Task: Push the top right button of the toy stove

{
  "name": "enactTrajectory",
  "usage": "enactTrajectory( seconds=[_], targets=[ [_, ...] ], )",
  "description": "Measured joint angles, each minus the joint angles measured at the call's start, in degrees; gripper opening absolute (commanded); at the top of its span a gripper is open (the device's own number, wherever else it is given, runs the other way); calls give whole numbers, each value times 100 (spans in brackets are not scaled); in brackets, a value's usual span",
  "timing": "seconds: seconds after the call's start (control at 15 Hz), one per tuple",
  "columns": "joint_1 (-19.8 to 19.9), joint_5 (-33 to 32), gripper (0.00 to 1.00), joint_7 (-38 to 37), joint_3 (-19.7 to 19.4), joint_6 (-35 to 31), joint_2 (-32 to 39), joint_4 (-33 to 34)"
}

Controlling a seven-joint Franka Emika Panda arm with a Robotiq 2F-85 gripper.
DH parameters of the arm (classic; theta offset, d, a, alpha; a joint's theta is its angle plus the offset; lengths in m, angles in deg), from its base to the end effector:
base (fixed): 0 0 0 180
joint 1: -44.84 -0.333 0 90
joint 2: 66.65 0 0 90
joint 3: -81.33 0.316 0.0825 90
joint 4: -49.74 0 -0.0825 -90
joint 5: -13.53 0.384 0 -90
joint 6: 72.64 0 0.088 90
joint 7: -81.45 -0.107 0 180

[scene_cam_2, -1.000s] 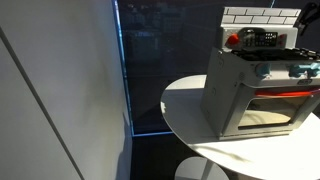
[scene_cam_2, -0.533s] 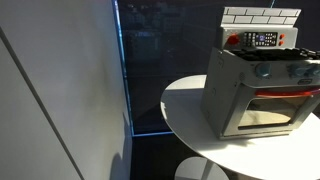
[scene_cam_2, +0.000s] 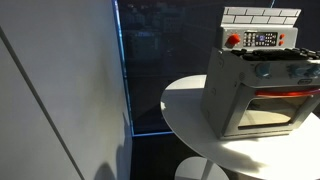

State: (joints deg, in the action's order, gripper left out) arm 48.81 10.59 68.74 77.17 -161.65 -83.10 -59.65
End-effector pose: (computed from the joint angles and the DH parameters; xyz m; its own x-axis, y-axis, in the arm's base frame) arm 0.4521 -0.0746 0.6090 0.9340 -0.3521 -0.0608 -0.3498 -0.9357 0.0452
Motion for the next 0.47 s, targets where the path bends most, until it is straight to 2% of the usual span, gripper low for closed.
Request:
enactTrajectory(
  seconds=[0.27,0.47],
  targets=[
    [0,0,100,124,57,54,-436,-160],
    [0,0,100,205,61,55,-487,-253]
  ],
)
